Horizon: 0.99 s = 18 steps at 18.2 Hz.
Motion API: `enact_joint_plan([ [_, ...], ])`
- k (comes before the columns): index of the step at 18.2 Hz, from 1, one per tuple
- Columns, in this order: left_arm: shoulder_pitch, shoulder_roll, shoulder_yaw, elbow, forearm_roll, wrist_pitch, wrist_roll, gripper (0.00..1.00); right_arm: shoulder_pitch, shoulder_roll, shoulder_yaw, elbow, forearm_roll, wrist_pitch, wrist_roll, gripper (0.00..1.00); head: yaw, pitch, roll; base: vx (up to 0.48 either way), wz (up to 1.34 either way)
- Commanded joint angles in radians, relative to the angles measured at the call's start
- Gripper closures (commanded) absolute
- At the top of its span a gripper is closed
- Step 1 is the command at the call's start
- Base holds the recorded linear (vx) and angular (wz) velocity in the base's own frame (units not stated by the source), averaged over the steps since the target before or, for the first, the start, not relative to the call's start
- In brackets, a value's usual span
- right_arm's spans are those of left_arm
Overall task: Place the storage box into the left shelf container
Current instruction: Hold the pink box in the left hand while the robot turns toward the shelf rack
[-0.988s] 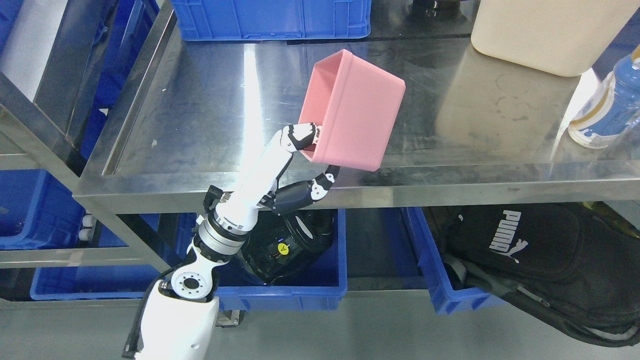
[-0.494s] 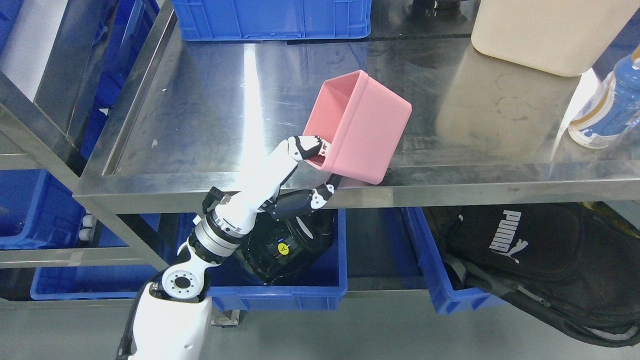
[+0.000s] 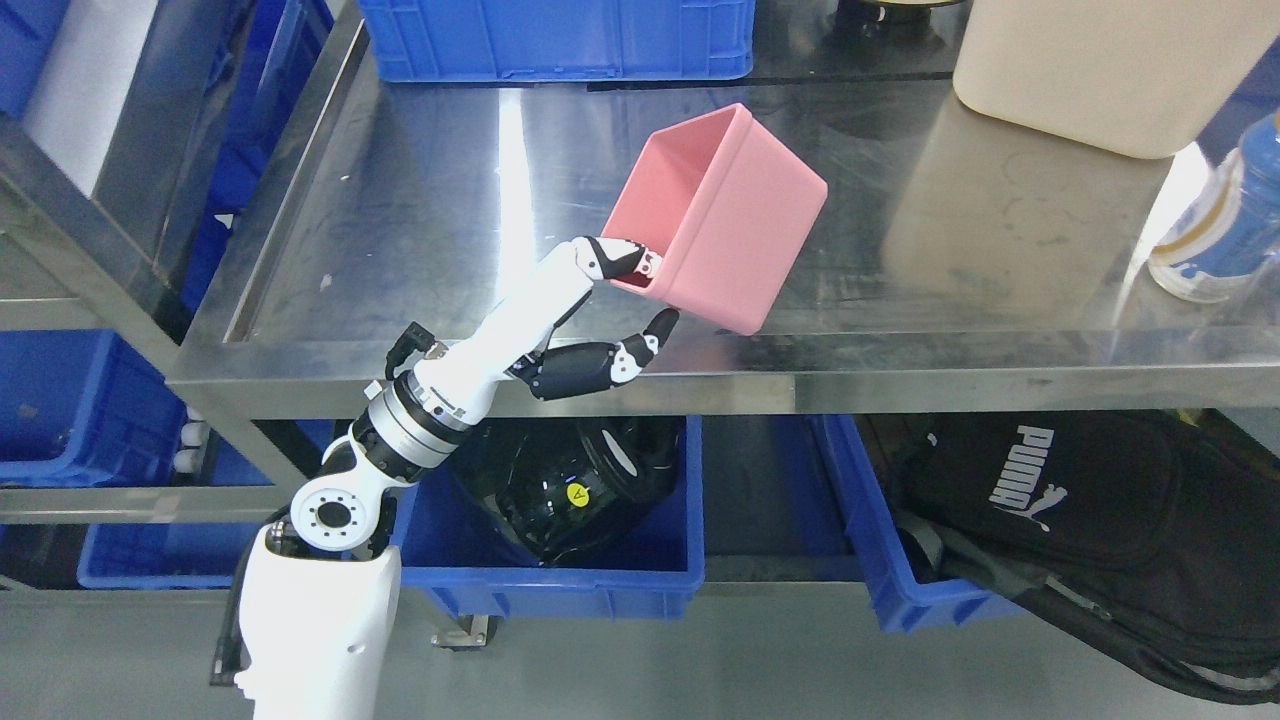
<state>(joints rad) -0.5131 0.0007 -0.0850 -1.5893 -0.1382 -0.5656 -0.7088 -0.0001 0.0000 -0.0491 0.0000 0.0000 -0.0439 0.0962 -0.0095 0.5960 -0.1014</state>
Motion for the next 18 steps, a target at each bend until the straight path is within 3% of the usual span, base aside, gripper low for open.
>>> enact_joint_plan([
  [1,-0.021,0.017,0.019,-0.005,-0.001,0.01,-0.028,1.0,0.026,-0.017,0.0,-0.017,-0.003,-0.001,0.175,0.0,0.0,0.0,0.0,-0.044,0.37],
  [10,0.025,0.017,-0.047,-0.005,-0.001,0.018,-0.096,1.0,0.026,-0.017,0.0,-0.017,-0.003,-0.001,0.175,0.0,0.0,0.0,0.0,-0.088,0.76],
  [18,0.079,0.017,-0.025,-0.003,-0.001,0.013,-0.098,0.99,0.026,-0.017,0.0,-0.017,-0.003,-0.001,0.175,0.0,0.0,0.001,0.0,-0.014,1.29],
])
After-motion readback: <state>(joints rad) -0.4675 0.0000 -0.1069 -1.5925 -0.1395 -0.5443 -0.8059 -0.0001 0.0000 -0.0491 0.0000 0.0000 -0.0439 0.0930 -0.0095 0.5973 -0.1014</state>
